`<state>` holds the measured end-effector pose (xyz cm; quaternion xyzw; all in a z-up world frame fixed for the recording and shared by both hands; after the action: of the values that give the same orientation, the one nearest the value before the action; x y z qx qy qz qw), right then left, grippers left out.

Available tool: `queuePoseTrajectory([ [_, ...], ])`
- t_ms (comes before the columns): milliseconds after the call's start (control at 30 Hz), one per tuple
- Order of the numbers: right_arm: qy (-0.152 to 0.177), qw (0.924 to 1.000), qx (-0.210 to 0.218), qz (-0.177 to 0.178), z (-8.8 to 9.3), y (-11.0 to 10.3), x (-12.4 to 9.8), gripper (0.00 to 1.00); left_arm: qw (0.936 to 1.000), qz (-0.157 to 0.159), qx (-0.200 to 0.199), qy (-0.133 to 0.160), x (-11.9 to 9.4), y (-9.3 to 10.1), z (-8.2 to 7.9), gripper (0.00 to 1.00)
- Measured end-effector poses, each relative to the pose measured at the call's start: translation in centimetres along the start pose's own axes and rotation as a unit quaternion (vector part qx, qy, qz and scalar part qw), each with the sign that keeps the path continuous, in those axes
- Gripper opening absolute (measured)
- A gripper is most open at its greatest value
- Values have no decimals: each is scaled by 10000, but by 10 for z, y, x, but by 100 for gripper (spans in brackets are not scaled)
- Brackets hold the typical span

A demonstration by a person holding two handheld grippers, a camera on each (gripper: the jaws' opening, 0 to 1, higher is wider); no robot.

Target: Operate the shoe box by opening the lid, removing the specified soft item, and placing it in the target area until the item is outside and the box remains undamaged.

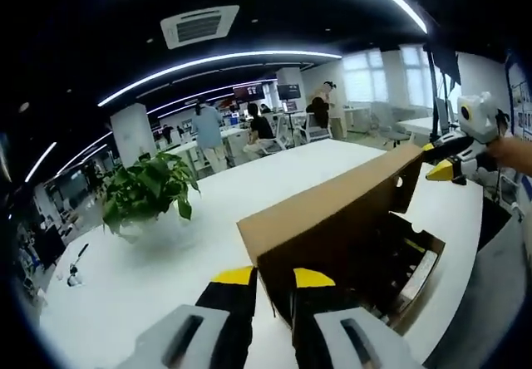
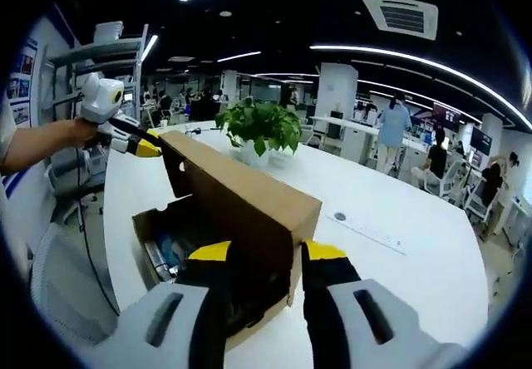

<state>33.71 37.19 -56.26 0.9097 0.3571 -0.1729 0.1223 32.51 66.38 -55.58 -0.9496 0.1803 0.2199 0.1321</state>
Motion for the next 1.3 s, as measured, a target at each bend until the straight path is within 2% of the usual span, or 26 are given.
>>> queuePoseTrajectory([
  [133,81,9997,187,146,-3,10,3,19,9999,-108,-99,50,4,-5,-4,10],
  [233,104,9996,146,224,-4,16,6,15,9996,-210,-152,65,7,-10,-6,6],
  [567,138,9988,163,450,-9,33,13,3,9988,-431,-211,53,19,-19,-11,3],
  [633,151,9987,223,441,-9,35,15,3,9988,-435,-194,-59,22,-18,-8,3],
  [733,175,9986,184,462,-9,36,17,3,9985,-540,-118,-62,26,-20,-10,3],
  [900,188,9984,153,508,-10,40,18,3,9982,-526,-296,-40,27,-22,-12,2],
  [967,225,9981,184,547,-8,41,18,11,9981,-556,-263,-51,28,-22,-12,2],
  [1033,194,9976,199,627,-2,43,18,16,9982,-555,-244,-47,30,-22,-14,2],
  [1167,65,9975,367,603,16,42,18,14,9982,-544,-260,-37,34,-25,-15,2],
  [1300,-107,9973,350,632,37,39,21,13,9982,-539,-256,-32,39,-28,-17,2],
])
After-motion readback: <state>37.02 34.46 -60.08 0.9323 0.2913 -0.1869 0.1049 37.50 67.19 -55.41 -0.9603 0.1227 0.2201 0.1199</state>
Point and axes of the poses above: the point that each gripper's makers call its tool centre point, and the gripper's own axes: x roughly forward along the fingers, y roughly to its right, z roughly out of its underside, the point moved 3 cm from there along -x, roughly backward along the fingers, and after that the axes turned 3 degrees about -y, right-handed, at the moved point
